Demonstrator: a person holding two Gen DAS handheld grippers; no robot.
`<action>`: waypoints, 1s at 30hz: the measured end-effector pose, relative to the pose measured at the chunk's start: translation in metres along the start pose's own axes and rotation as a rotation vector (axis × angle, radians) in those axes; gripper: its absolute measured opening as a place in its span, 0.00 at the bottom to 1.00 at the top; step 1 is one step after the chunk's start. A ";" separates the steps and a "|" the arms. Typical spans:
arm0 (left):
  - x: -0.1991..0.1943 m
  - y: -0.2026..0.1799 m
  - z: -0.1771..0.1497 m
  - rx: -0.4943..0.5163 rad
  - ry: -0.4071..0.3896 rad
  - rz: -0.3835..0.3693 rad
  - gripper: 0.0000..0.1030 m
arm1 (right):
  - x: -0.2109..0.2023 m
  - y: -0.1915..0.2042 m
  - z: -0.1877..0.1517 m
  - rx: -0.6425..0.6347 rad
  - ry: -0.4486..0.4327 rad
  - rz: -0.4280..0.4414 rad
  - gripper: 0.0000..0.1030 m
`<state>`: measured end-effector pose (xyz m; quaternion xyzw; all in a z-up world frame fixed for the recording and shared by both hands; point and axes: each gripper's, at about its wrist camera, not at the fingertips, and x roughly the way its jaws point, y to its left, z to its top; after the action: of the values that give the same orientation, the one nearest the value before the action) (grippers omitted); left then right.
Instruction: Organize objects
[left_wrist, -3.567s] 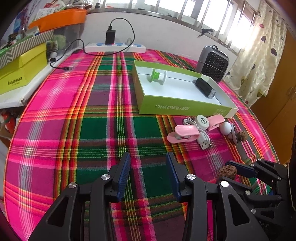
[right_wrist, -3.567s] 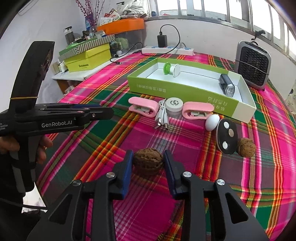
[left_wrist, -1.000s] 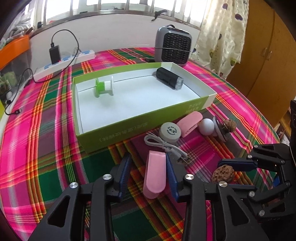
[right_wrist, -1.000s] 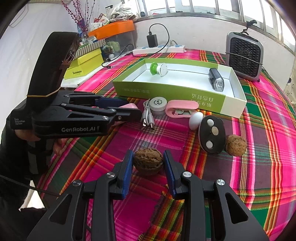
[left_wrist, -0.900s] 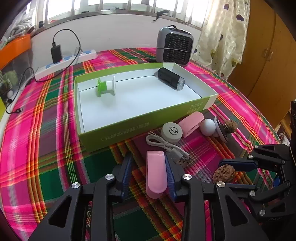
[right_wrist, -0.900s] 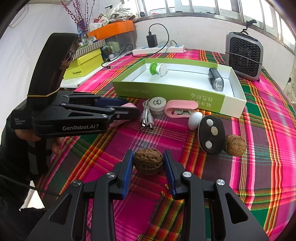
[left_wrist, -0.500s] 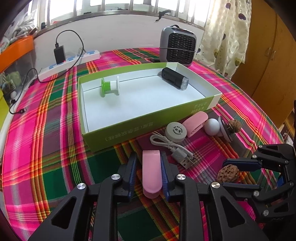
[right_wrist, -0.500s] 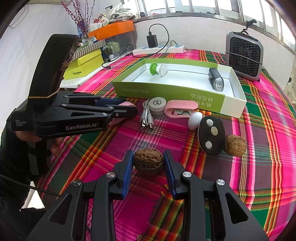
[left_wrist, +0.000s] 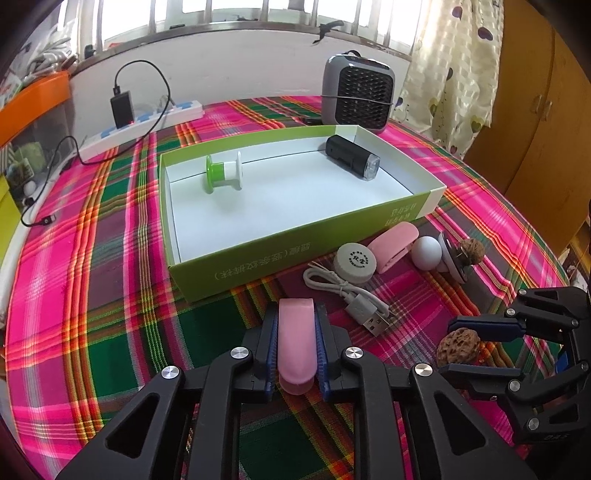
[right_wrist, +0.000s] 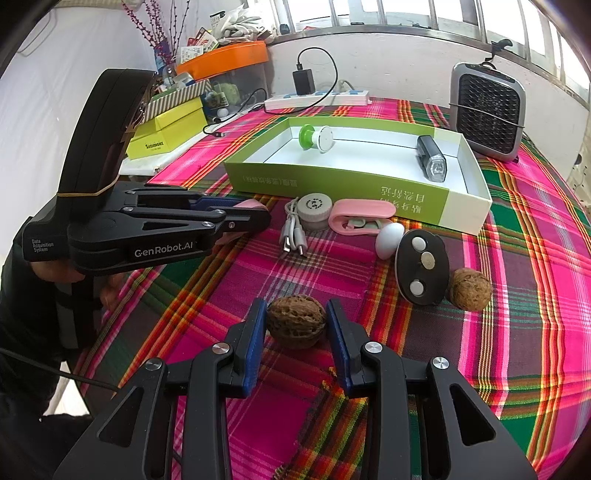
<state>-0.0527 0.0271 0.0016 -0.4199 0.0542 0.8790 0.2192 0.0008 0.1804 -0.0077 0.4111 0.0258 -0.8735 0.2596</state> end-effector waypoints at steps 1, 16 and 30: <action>0.000 0.000 0.000 0.000 0.000 0.000 0.15 | 0.000 0.000 0.000 0.000 0.000 0.000 0.33; -0.016 -0.002 0.011 -0.003 -0.028 -0.005 0.15 | -0.009 -0.003 0.013 0.000 -0.038 -0.006 0.33; -0.024 0.006 0.040 -0.021 -0.058 0.011 0.15 | -0.015 -0.011 0.055 -0.030 -0.091 -0.029 0.33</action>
<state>-0.0704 0.0248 0.0452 -0.3961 0.0407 0.8925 0.2116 -0.0350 0.1818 0.0371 0.3665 0.0331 -0.8945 0.2537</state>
